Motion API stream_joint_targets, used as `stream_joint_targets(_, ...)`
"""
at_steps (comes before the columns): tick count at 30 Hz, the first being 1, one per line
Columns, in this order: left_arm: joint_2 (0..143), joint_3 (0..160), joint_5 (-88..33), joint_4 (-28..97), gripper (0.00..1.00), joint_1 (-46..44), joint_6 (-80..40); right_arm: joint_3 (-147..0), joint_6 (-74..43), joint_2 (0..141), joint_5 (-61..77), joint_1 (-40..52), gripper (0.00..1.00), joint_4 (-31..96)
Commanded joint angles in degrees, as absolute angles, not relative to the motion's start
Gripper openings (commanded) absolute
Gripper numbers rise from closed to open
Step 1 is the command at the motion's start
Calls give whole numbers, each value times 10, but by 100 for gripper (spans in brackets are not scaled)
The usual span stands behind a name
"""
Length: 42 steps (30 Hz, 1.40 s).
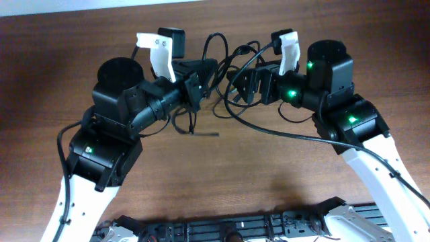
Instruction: Untangle cables
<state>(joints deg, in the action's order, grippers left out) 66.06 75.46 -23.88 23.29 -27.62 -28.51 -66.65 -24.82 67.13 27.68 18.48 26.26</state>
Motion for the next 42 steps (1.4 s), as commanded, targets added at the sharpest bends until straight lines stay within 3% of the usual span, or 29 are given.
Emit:
stream_joint_targets(1, 649, 768, -257, 209, 0, -276, -366, -675, -291, 679, 256, 185, 99, 238)
stream_joint_targets(18, 565, 768, -253, 107, 0, -276, -410, -675, -324, 753, 216, 185, 99, 246)
stream_joint_targets(19, 554, 768, -241, 106, 0, -276, -409, -675, -314, 759, 211, 185, 85, 255)
stream_joint_targets(22, 530, 768, -220, 110, 0, -274, -409, -675, -299, 773, 200, 183, 4, 272)
stream_joint_targets(29, 474, 768, -216, 109, 0, -207, -409, -675, -297, 783, 21, 183, 6, 354)
stream_joint_targets(34, 423, 768, -216, 109, 1, -105, -409, -675, -273, 783, -66, 183, 16, 382)
stream_joint_targets(38, 398, 770, -196, 109, 1, -21, -410, -675, -273, 783, -155, 177, 9, 398)
stream_joint_targets(42, 396, 782, -167, 109, 3, 14, -410, -675, -272, 783, -204, 135, 9, 414)
